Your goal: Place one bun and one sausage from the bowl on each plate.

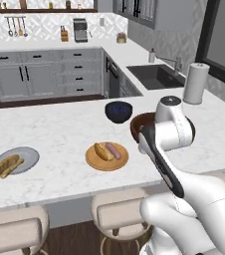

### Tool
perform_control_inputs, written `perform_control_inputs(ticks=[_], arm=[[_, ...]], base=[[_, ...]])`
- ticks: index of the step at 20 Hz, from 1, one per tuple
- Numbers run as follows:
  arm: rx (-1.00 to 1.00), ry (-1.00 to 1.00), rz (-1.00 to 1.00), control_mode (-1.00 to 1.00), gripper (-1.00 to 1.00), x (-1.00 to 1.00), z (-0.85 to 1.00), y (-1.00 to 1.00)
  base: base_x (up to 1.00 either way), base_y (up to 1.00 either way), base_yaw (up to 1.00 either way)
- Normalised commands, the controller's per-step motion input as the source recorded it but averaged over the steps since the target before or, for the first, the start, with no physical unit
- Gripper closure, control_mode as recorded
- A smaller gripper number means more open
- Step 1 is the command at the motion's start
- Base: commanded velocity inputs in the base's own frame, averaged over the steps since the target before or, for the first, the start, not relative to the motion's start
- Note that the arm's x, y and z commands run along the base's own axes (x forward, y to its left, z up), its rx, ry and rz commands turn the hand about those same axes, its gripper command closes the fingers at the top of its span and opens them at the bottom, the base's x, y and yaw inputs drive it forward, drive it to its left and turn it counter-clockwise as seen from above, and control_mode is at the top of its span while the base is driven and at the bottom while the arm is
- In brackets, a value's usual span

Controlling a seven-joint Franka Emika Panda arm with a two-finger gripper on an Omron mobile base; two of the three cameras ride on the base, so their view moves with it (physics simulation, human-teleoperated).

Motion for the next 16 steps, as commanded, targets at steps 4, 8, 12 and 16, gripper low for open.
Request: perform_control_inputs(ticks=[4,8,12,16], arm=[[0.0,0.0,0.0,1.0,-1.0,0.0,0.0,0.0],[0.0,0.0,0.0,1.0,-1.0,0.0,0.0,0.0],[0.01,0.0,0.11,-1.0,-1.0,0.37,0.07,-0.15],[0.1,0.0,0.28,-1.0,-1.0,1.0,0.23,-0.38]], base=[[0.77,0.15,0.0],[0.59,0.09,0.0],[0.23,0.0,0.02],[0.0,0.0,0.0]])
